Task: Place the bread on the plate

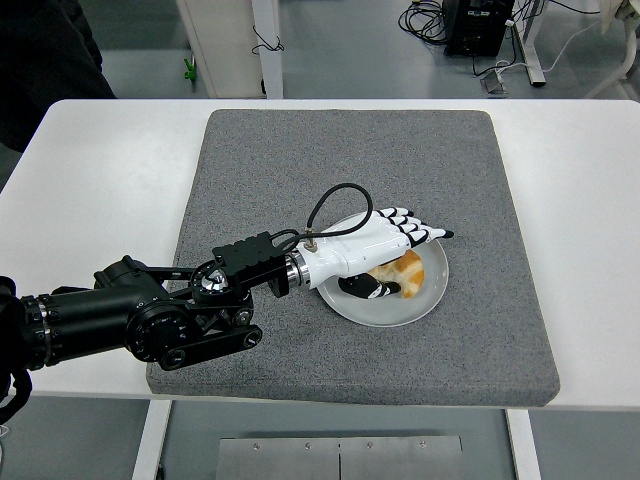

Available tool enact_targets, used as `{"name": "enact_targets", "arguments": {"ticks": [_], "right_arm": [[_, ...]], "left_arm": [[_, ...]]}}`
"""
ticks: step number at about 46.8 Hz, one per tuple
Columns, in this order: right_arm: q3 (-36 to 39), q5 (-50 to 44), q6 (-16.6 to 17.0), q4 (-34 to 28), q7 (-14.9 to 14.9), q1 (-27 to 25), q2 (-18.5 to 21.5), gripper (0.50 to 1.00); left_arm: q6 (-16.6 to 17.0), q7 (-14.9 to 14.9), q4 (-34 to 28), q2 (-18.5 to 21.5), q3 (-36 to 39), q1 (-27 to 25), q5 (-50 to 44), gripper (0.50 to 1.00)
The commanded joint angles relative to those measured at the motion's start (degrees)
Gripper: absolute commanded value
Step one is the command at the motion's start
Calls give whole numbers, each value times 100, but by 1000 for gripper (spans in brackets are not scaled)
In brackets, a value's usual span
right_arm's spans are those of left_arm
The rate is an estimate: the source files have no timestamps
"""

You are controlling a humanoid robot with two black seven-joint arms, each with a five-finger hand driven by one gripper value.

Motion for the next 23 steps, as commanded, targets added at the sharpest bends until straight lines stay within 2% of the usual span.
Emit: {"name": "enact_targets", "arguments": {"ticks": [1, 14, 23], "right_arm": [[0, 0, 0, -1, 0, 2, 0, 1000], [0, 0, 0, -1, 0, 2, 0, 1000], [0, 0, 0, -1, 0, 2, 0, 1000]], "left_arm": [[-3, -10, -26, 26, -1, -18, -123, 960], [-117, -203, -544, 386, -27, -115, -720, 963], [-512, -300, -888, 642, -159, -291, -1459, 961]]}}
